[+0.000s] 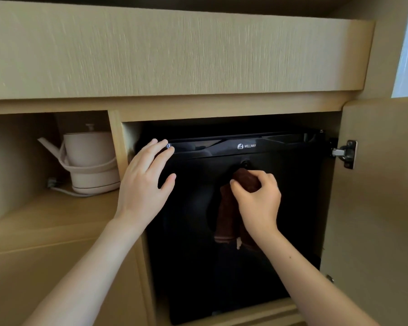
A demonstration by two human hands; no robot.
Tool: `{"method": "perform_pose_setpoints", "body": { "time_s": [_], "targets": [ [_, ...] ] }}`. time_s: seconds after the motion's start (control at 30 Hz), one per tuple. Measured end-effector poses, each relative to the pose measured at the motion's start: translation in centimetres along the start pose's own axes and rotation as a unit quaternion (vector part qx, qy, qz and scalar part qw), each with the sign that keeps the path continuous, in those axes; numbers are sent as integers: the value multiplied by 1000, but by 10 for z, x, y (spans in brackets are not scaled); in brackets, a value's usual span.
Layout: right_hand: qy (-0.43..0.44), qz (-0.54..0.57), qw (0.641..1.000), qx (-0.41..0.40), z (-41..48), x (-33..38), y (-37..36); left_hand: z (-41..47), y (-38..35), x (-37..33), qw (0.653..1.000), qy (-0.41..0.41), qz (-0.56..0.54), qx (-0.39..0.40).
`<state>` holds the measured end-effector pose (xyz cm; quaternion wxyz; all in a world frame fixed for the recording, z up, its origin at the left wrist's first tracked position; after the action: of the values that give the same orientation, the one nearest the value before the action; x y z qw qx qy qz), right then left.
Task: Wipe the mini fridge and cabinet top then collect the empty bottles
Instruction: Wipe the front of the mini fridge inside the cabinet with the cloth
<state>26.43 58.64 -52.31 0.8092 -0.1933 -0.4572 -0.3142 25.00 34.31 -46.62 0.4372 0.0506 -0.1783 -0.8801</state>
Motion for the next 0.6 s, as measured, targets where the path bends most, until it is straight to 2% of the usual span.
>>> {"method": "perform_pose_setpoints", "body": {
  "time_s": [0.17,0.3,0.47,0.6],
  "targets": [
    [-86,43,995,-31,16,-21,13,-1,-1,-1,1000,-19,16,10],
    [-88,63,994,-22,14,-26,10,-2,-2,-6,999,-34,30,-6],
    [-117,46,992,-11,6,-48,15,-6,-14,-19,995,-87,46,29],
    [-142,98,984,-50,33,-31,27,-6,-25,-28,995,-85,33,40]
  ]
}}
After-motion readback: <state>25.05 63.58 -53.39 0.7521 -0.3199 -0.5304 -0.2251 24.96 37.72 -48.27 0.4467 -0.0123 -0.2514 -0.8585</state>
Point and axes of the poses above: each hand's wrist, its own z-axis towards the middle knuckle, its own y-axis out of the back of the hand, x = y × z, the point moved 7 cm from there along z, towards the middle knuckle, and after that the axes turned 4 degrees about -y, right-handed, at the moved point
